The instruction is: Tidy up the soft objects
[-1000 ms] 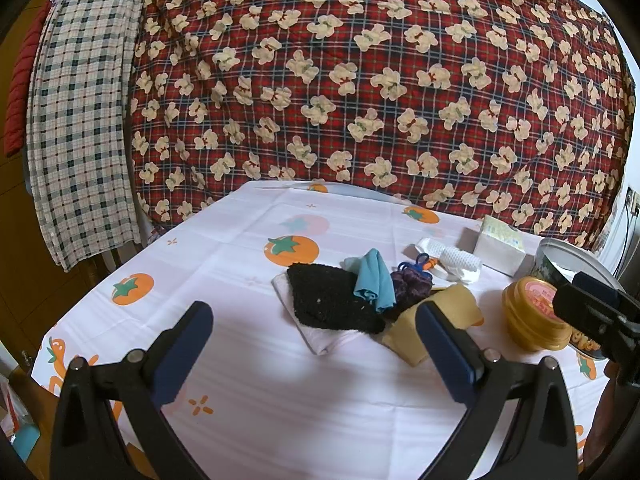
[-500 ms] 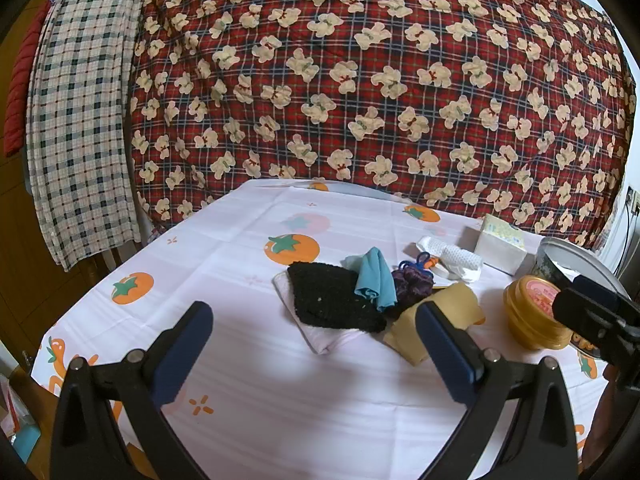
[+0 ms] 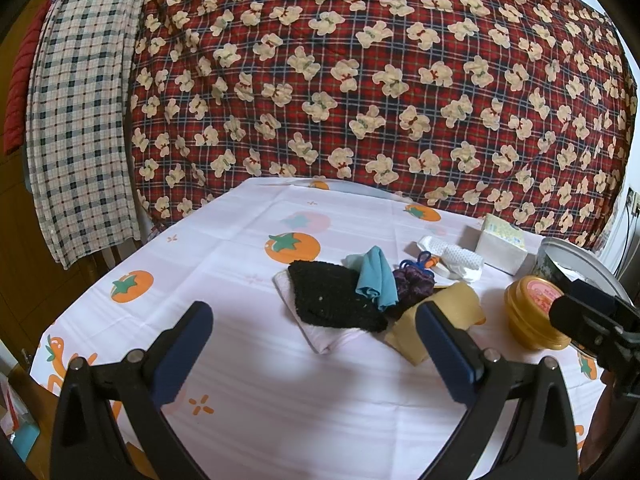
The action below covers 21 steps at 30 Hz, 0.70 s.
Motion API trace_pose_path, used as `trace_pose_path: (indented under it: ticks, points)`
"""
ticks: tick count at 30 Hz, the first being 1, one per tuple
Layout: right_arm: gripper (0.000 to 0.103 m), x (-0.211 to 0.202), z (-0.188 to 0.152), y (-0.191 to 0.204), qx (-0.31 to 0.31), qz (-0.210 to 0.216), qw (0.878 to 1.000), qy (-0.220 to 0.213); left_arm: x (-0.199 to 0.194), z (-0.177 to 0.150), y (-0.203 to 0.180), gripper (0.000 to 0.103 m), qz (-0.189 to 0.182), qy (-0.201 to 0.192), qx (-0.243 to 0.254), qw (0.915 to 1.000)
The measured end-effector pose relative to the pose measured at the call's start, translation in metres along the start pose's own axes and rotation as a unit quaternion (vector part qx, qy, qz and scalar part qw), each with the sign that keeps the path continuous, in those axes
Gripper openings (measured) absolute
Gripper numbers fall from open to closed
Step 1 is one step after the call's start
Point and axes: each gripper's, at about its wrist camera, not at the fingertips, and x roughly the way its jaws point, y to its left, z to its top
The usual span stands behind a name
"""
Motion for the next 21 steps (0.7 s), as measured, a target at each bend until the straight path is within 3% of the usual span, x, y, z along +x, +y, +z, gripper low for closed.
trace_pose_path:
  ticks: [12,21]
  points:
    - [0.103,0.005,-0.006,0.008,-0.006,0.002,1.000,0.019,0.001,-0.007,-0.004,0.103,0.008,0.003,-0.001,1.0000]
    - [0.103,0.031,-0.003,0.023,-0.036,0.007,0.998,0.060,0.011,-0.004,0.035,0.103,0.039,0.015,-0.041,0.9983]
